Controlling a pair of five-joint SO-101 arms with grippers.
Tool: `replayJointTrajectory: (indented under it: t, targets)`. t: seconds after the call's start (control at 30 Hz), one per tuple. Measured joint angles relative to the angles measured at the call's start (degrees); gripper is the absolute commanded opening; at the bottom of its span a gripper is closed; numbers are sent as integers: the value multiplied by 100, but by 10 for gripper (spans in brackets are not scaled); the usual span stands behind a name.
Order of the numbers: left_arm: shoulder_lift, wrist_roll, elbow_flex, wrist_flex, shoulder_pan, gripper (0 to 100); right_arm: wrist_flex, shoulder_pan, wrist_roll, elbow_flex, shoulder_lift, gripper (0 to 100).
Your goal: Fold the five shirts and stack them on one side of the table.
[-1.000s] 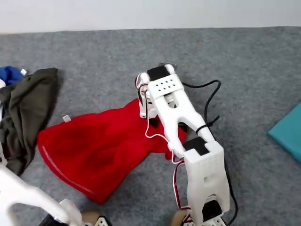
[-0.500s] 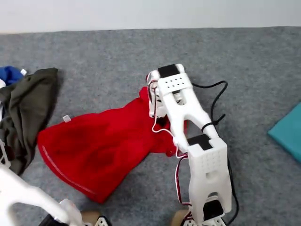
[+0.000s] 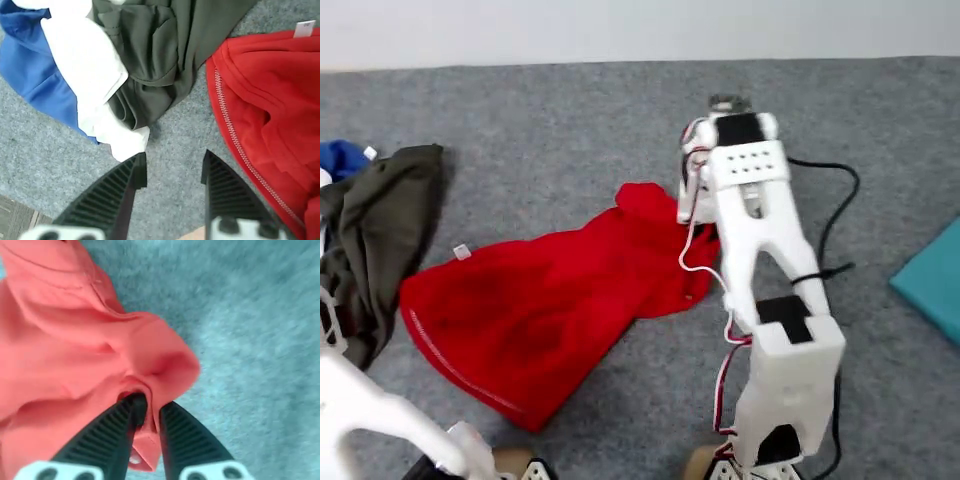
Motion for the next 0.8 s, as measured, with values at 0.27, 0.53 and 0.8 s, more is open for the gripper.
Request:
replayJointTrajectory:
  t: [0.27,0.53,0.8]
  targets:
    - [-1319,0,9,0,1116,187,9,642,1565,1653,-1196,9]
    - [-2971,0,431,0,3288,187,-35,1064,2910,3200,-1556,9]
    - [-3921,334,1108,0,3965,187,-343,1451,4026,3376,-1582,193]
